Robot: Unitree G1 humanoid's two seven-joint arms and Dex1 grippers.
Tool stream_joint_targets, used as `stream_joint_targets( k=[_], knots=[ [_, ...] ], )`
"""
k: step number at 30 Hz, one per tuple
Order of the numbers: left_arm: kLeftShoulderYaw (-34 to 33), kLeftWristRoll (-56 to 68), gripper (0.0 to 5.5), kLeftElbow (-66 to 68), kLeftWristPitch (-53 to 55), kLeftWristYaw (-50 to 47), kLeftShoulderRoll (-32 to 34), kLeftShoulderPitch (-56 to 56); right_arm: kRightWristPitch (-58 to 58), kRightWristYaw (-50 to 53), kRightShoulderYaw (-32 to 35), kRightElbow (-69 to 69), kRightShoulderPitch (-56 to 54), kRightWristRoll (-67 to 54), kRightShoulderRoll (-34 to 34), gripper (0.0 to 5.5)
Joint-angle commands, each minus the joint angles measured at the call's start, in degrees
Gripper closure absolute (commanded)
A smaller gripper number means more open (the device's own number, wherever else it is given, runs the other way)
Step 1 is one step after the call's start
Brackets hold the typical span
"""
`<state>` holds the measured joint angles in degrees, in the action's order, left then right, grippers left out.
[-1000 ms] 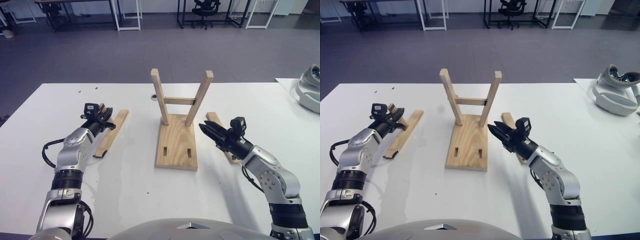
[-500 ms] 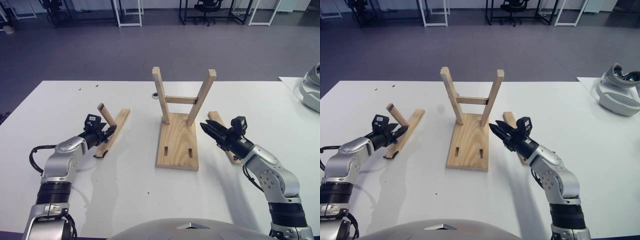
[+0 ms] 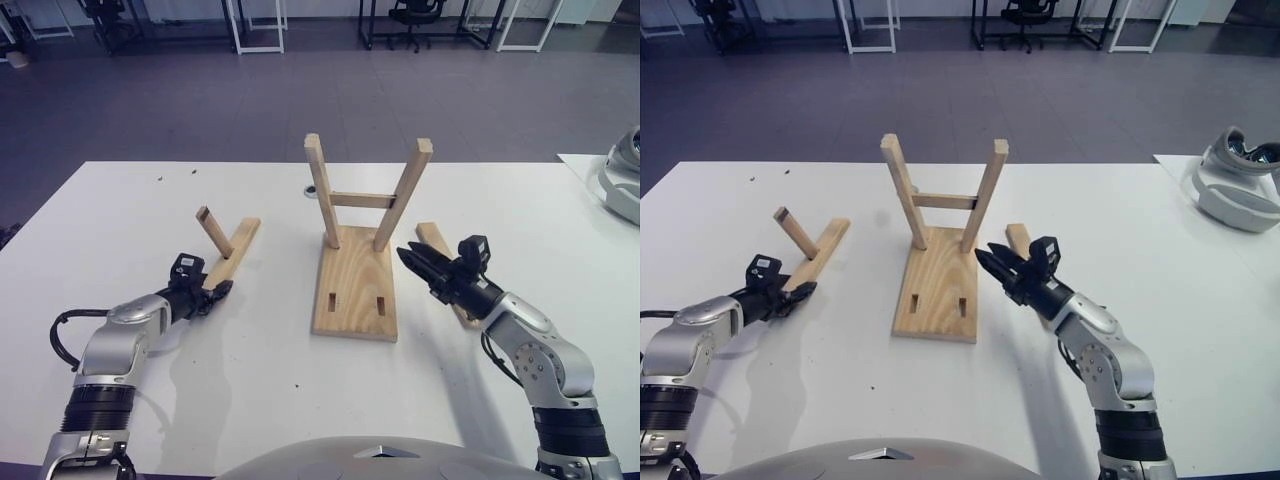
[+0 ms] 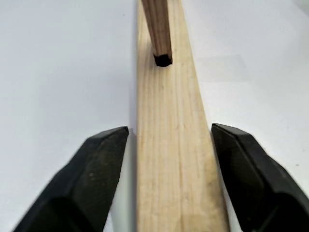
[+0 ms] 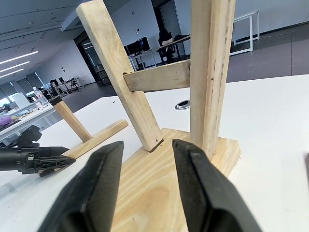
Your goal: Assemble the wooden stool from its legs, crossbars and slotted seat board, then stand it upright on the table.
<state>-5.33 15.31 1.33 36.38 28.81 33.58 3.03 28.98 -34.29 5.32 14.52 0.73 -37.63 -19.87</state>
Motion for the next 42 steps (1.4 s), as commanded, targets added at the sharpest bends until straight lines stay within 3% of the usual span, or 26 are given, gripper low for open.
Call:
stream_joint_targets(
  k=[1, 6, 10, 13, 19, 22, 27, 35, 42],
  knots=[
    [1.37, -2.13, 2.99, 1.89, -1.91, 1.38, 1.06, -0.55, 0.05, 0.68, -0.2, -0.13, -0.22, 1.4, -0.3, 3.6],
    [0.39, -1.18, 3.45, 2.92, -11.11, 4.95, 0.35, -0.65, 1.61, 0.88, 1.16, 0.79, -2.26, 0.23, -0.45, 3.6],
    [-12.78, 10.34, 3.47, -0.86, -17.43, 7.46, -0.97, 5.45, 7.2, 3.75, 7.09, 4.74, -10.56, -11.9, 0.26, 3.6],
    [-16.73, 17.17, 3.47, -8.57, -16.16, 8.97, 1.41, 11.12, 11.34, 11.73, 9.64, 6.76, -24.77, -23.84, 1.6, 3.6],
    [-7.91, 21.52, 3.47, -22.91, -9.46, 7.18, 0.65, 23.2, 11.54, 28.85, 7.32, -0.29, -47.11, -33.25, 12.34, 3.6],
    [-2.52, 20.41, 3.47, -26.38, -8.54, 7.91, 0.08, 24.7, 10.99, 32.53, 7.09, -1.41, -48.66, -34.07, 15.17, 3.6],
    [0.88, 16.72, 3.47, -28.77, -9.57, 8.16, 1.55, 23.61, 11.1, 35.01, 7.45, -0.83, -48.5, -36.01, 15.96, 3.6],
    [0.3, 14.93, 3.47, -28.85, -10.13, 6.27, 0.38, 24.49, 10.52, 38.35, 8.49, -1.28, -46.03, -36.01, 15.37, 3.82],
    [-0.4, 14.8, 3.47, -28.39, -10.19, 5.31, -0.67, 24.48, 9.65, 38.95, 9.61, -1.36, -46.04, -37.83, 15.7, 2.59]
  ],
)
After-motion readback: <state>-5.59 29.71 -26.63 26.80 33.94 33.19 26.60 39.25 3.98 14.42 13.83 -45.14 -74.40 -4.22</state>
